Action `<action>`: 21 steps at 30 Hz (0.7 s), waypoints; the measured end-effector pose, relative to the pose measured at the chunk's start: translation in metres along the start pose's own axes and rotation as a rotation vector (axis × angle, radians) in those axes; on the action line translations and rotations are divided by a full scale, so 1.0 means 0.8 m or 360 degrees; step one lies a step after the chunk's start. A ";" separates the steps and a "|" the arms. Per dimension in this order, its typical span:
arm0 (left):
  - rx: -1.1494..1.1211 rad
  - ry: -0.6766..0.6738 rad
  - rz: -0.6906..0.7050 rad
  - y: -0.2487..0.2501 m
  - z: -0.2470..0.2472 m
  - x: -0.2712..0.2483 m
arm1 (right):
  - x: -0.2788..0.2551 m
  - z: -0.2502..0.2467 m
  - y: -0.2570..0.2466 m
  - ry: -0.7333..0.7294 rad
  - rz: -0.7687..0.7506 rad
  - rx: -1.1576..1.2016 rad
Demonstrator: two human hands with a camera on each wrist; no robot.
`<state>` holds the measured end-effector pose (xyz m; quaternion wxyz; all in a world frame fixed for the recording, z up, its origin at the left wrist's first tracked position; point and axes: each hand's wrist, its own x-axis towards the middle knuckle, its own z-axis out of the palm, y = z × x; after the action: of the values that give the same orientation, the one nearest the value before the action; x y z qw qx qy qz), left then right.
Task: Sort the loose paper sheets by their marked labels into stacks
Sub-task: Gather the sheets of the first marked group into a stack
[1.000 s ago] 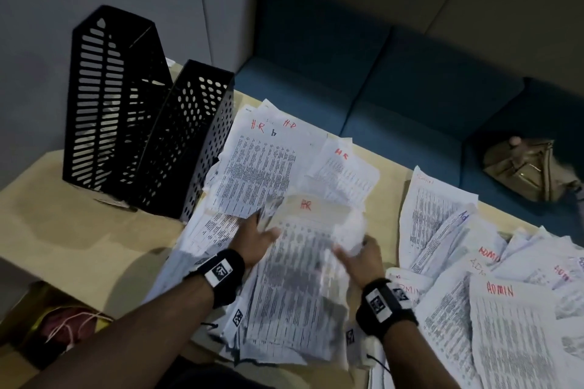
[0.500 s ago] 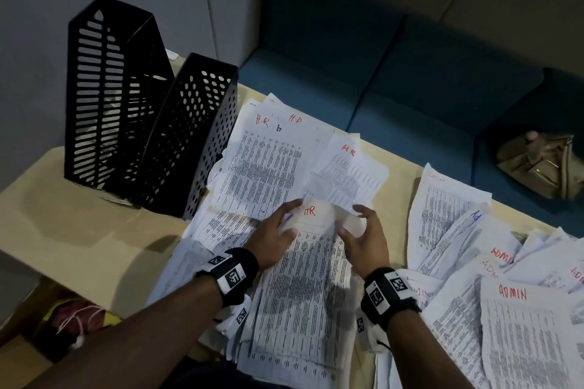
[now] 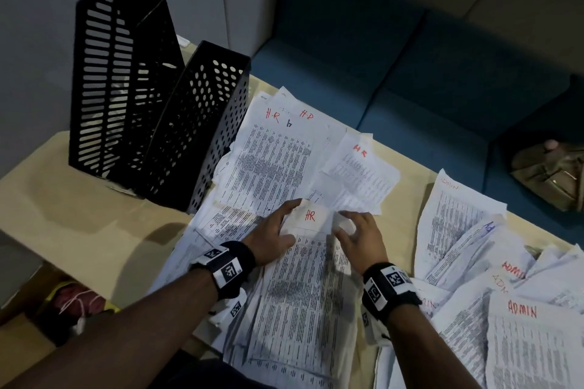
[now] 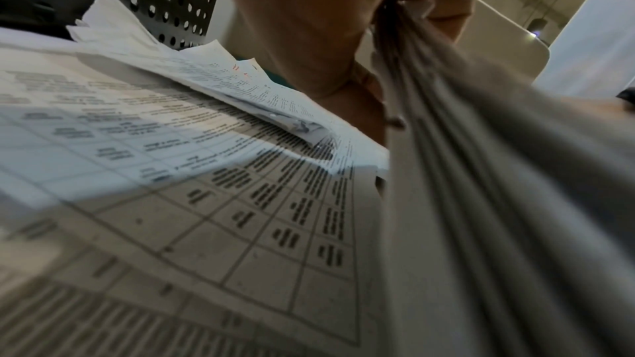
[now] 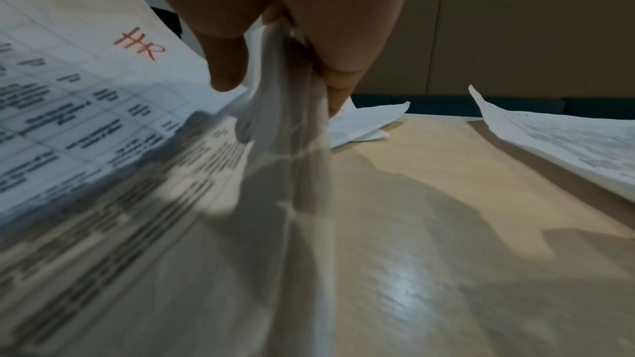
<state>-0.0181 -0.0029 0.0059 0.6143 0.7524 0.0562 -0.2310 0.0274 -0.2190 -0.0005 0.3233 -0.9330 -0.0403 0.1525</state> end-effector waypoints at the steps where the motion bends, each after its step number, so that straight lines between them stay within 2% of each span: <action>1: -0.0007 -0.0012 -0.0006 0.002 -0.001 0.000 | 0.003 0.001 0.000 -0.0054 -0.0005 -0.0049; 4: -0.0022 -0.0131 0.0016 0.005 -0.004 0.000 | 0.009 0.004 0.004 -0.0129 0.0067 -0.0022; 9: 0.0019 -0.0143 0.0060 -0.001 -0.012 0.008 | 0.017 0.002 0.013 -0.0121 0.0348 0.0159; 13: 0.0004 -0.0164 -0.0033 -0.006 -0.009 0.006 | 0.025 0.000 0.022 -0.0202 0.0396 0.0327; 15: 0.0037 -0.0169 -0.0064 -0.011 -0.011 0.006 | 0.038 -0.004 0.029 0.0075 0.0469 0.0248; 17: 0.0091 -0.0130 -0.0088 -0.018 -0.015 0.004 | 0.052 -0.010 0.033 0.0373 0.0706 0.0025; 19: 0.0049 -0.0035 -0.0134 -0.027 -0.018 0.001 | 0.062 -0.012 0.031 0.0412 0.0929 -0.0039; 21: -0.0070 0.0043 -0.0200 -0.037 -0.020 -0.004 | 0.073 -0.014 0.022 0.0370 0.0986 0.0022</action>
<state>-0.0274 0.0202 -0.0174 0.6142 0.7367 0.1167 -0.2576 0.0862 -0.2295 -0.0186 0.2704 -0.9098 0.2837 0.1365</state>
